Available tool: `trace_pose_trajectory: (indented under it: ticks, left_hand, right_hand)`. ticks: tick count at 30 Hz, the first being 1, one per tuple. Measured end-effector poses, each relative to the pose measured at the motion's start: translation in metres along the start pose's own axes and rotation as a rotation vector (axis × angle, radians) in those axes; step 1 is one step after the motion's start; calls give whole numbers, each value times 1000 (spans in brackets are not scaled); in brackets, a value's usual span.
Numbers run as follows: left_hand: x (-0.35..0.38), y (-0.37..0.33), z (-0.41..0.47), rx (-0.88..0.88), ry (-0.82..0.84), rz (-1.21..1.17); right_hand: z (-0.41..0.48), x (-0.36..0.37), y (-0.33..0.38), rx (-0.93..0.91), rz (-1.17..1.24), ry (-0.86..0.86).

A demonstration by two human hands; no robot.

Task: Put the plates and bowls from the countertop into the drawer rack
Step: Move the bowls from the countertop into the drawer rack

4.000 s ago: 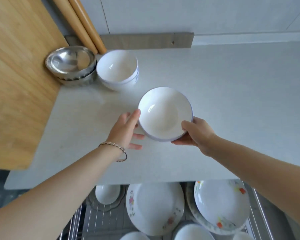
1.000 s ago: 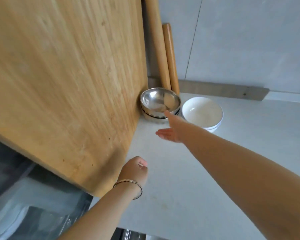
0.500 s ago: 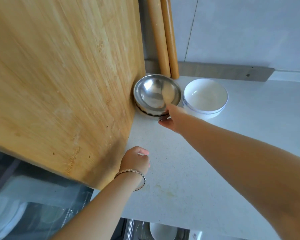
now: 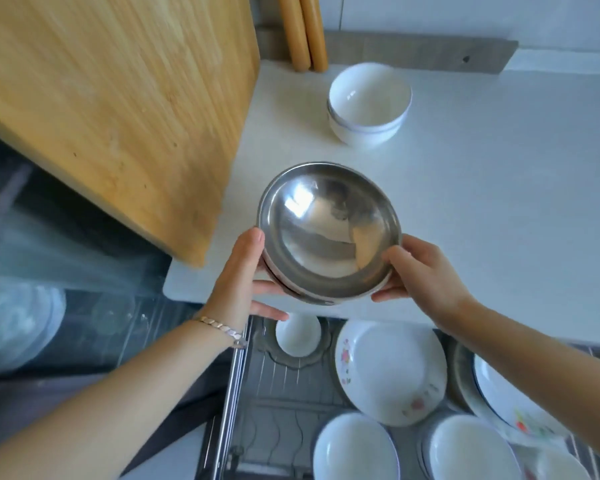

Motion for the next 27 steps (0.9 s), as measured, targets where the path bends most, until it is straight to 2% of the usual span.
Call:
trace_pose_trajectory:
  ticks: [2,5,10,13,18,27]
  left_hand:
    - [5,6,-17,-6,37,93]
    - [9,37,-42,-79,-18,129]
    - [6,123,-74,-286,-122,68]
    - [0,173,-74,-424,-210,33]
    - [0,226,-48,-595,-366,-102]
    - [15,317,-14,-826,-507,-242]
  right_hand:
    - [-27,-9,-11,-20,-31,23]
    - [-61,-10,-34,5,-77,90]
    - [-88,22,-101,186,-251,273]
    - [-73,52,-139,267,-305,314]
    - [-30,95,-183,311,-400,283]
    - [17,118,-248,376,-714,405]
Point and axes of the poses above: each hand's wrist, its own z-axis towards the middle knuckle, its own x-axis out of the palm, y = z × x, the point moved 2 cm from there along z, towards the middle knuckle, and after that the axes turned 4 degrees about z, right-handed, at the moved point
